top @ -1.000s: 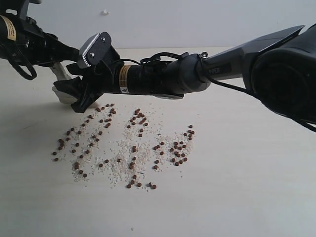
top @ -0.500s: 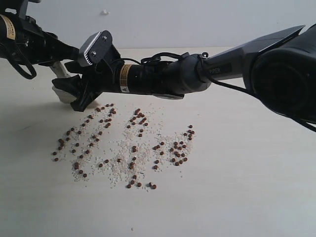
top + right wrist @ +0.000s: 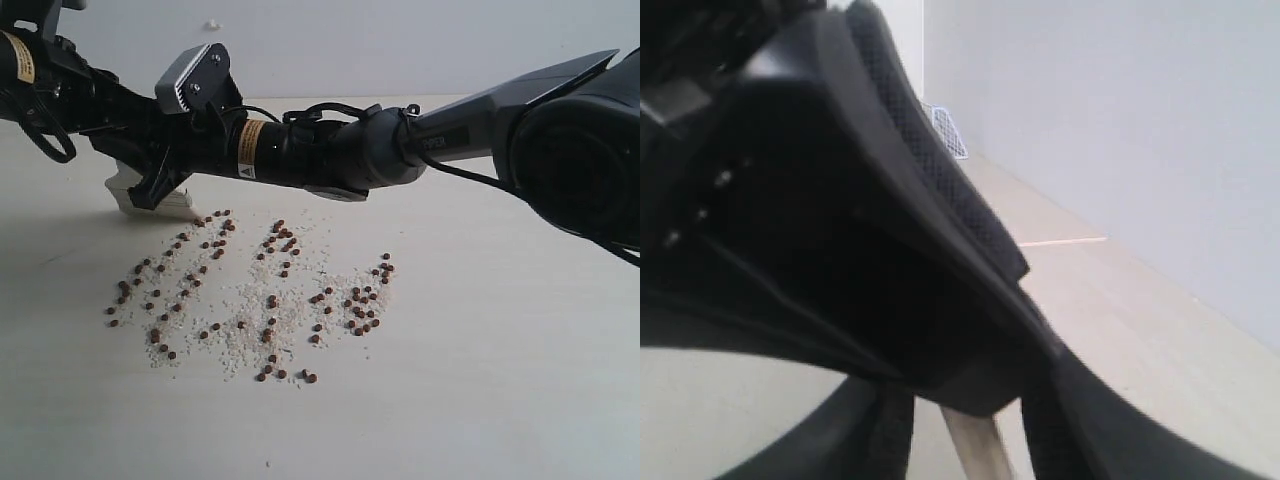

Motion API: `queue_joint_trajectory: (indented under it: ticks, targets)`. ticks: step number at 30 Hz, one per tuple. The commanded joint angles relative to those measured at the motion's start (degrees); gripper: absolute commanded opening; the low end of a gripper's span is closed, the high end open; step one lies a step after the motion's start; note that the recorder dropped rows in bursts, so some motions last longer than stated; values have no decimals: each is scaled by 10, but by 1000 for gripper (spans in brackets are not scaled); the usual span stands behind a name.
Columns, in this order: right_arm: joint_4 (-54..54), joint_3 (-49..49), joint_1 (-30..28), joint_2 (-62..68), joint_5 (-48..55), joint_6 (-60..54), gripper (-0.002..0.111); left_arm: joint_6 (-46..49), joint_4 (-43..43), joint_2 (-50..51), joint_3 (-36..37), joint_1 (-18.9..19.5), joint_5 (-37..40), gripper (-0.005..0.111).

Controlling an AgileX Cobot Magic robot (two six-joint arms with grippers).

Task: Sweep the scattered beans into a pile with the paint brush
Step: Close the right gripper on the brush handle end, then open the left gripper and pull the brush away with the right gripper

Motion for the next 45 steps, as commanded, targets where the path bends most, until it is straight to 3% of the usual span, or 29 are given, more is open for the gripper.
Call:
queue_joint_trajectory:
  ticks: [1, 5, 11, 16, 18, 22, 26, 28, 32, 38, 45]
  targets:
    - [-25, -4, 0, -7, 0, -1, 28, 2, -1, -1, -2, -2, -4, 0]
    - [-41, -4, 0, 2, 16, 0, 25, 2, -3, -1, -2, -2, -8, 0]
    - [-24, -4, 0, 6, 11, 0, 0, 2, -6, -1, -2, -2, -8, 0]
    - [-17, -4, 0, 6, 11, -1, 0, -1, -7, -1, -2, -2, -23, 0]
    - [-14, -4, 0, 6, 11, -7, 0, -1, -7, -1, -2, -2, -28, 6]
    - [-6, -4, 0, 4, 11, -11, 0, -1, -7, -10, -2, -2, -44, 40]
    - [11, -4, 0, 4, 11, -36, 0, -1, -7, -29, -2, -2, -54, 82]
    - [13, -4, 0, 4, 11, -52, 0, -1, -3, -40, -2, -2, -59, 89]
    - [12, -20, 0, 3, 11, -70, 0, -1, 3, -63, -2, 12, -71, 84]
    - [9, -60, -1, -7, 11, -70, 0, -1, 4, -118, 18, 69, -87, 64]
    - [-48, -83, -8, -54, 43, -2, 0, -5, 2, -190, 75, 107, -145, 64]
